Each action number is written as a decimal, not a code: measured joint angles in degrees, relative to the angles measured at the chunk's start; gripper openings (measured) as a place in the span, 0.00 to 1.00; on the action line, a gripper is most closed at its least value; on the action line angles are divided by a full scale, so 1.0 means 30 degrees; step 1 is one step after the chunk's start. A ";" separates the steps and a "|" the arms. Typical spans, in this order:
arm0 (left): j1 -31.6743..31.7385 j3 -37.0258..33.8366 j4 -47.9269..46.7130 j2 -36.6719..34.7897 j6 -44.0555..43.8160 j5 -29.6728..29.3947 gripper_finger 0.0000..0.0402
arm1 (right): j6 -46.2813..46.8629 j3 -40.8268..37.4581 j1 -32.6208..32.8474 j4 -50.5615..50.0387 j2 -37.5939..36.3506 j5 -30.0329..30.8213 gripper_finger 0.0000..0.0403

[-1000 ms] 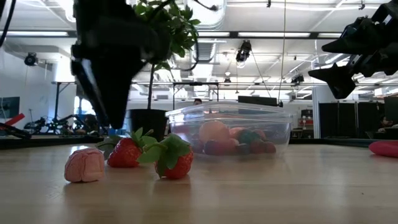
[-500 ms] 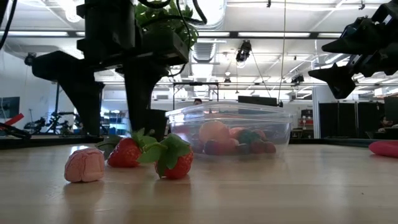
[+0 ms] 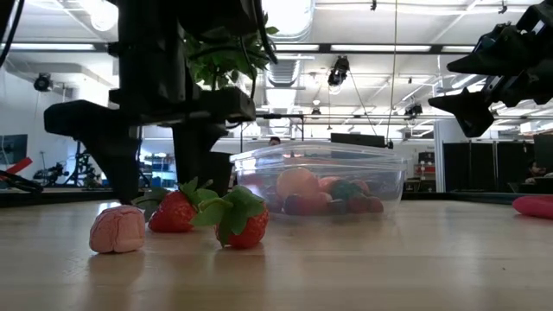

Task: Pick and placing Produce into tupperware
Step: Put the red strawberry into the transparent bin

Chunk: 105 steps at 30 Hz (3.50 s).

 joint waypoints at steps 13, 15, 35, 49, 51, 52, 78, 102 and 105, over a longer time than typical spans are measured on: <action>0.0117 -0.0806 0.1268 0.0007 -0.0022 0.0041 0.46 | 0.0000 0.0000 0.0000 0.0000 0.0000 -0.0007 0.71; 0.0110 -0.0806 0.1281 0.0007 -0.0015 0.0080 0.44 | 0.0000 0.0000 0.0000 0.0000 0.0003 0.0000 0.71; 0.0280 0.2264 0.1062 -0.0483 0.1212 -0.1930 0.30 | 0.0000 0.0000 0.0000 0.0000 0.0000 -0.0007 0.71; 0.2642 0.6348 0.4160 0.0830 1.1256 -0.3878 0.36 | 0.0000 0.0000 0.0000 0.0007 0.0000 0.0000 0.71; 0.2623 0.6348 0.4121 0.0939 1.1621 -0.3804 0.41 | 0.0000 0.0000 0.0000 0.0000 0.0000 -0.0007 0.71; 0.2617 0.6351 0.4049 0.0993 1.1672 -0.3826 0.44 | 0.0000 0.0000 0.0000 0.0000 -0.0007 -0.0006 0.71; -0.4043 0.6338 -0.1687 0.0799 1.0684 -0.3874 0.63 | 0.0000 0.0007 0.0000 0.0007 -0.0001 -0.0007 0.71; -0.3628 0.4381 -0.1614 0.3104 1.4491 -0.5312 0.63 | 0.0000 0.0007 0.0000 0.0007 0.0000 -0.0007 0.71; -0.3301 0.3828 -0.1050 0.2871 1.3567 -0.4941 0.63 | 0.0000 0.0007 0.0000 0.0007 0.0000 0.0000 0.71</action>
